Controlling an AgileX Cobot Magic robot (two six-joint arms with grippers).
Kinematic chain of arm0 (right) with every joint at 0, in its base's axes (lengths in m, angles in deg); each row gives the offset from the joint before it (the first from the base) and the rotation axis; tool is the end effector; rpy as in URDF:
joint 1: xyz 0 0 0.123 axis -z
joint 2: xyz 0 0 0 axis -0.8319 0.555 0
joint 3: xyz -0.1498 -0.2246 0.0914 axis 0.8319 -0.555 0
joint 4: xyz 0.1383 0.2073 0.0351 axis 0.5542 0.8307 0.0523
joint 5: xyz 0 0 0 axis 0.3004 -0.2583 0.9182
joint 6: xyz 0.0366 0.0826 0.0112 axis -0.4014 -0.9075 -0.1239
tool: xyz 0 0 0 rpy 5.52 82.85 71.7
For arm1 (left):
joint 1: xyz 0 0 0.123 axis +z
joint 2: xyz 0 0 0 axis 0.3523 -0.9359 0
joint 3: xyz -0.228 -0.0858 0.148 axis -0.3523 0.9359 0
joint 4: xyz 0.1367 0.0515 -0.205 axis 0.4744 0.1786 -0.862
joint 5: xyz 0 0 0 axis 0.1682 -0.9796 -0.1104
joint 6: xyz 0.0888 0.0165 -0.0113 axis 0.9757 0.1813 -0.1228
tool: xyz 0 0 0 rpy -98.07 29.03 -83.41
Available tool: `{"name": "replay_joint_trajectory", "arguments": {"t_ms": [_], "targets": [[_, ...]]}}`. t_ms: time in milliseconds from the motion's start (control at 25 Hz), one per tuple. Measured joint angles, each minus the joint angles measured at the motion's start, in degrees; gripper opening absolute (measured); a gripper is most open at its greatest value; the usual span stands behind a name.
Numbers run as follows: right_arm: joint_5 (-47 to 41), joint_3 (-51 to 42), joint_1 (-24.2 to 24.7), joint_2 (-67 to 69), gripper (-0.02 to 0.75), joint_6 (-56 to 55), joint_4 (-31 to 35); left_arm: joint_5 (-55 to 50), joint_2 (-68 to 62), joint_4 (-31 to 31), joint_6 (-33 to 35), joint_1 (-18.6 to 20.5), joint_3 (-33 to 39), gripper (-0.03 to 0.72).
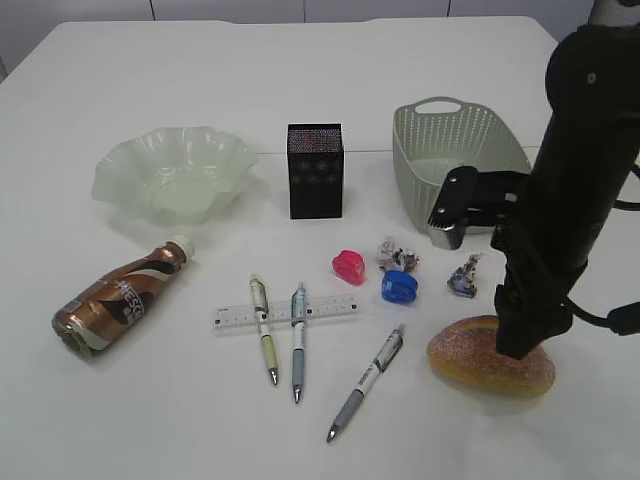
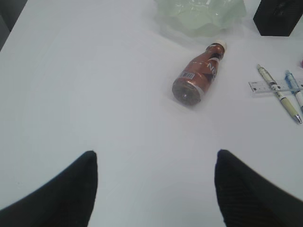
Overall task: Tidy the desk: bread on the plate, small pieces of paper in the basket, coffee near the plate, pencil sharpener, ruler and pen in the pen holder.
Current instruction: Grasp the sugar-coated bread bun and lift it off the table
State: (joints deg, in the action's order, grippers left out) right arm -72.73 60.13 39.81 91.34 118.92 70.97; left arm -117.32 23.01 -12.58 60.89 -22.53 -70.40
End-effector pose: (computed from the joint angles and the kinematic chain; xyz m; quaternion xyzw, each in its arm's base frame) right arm 0.3134 0.0988 0.2008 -0.5374 0.8427 0.0311 0.0068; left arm -0.0077 0.0003 0.2758 -0.0327 0.8672 -0.0353 0.4957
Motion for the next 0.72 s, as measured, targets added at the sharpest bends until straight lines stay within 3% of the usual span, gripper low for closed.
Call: {"name": "replay_joint_trajectory", "arguments": {"t_ms": [720], "targets": [[5.41,-4.35,0.00,1.96,0.596,-3.49,-3.19,0.00,0.00,0.00,0.00,0.00,0.00,0.559]]}}
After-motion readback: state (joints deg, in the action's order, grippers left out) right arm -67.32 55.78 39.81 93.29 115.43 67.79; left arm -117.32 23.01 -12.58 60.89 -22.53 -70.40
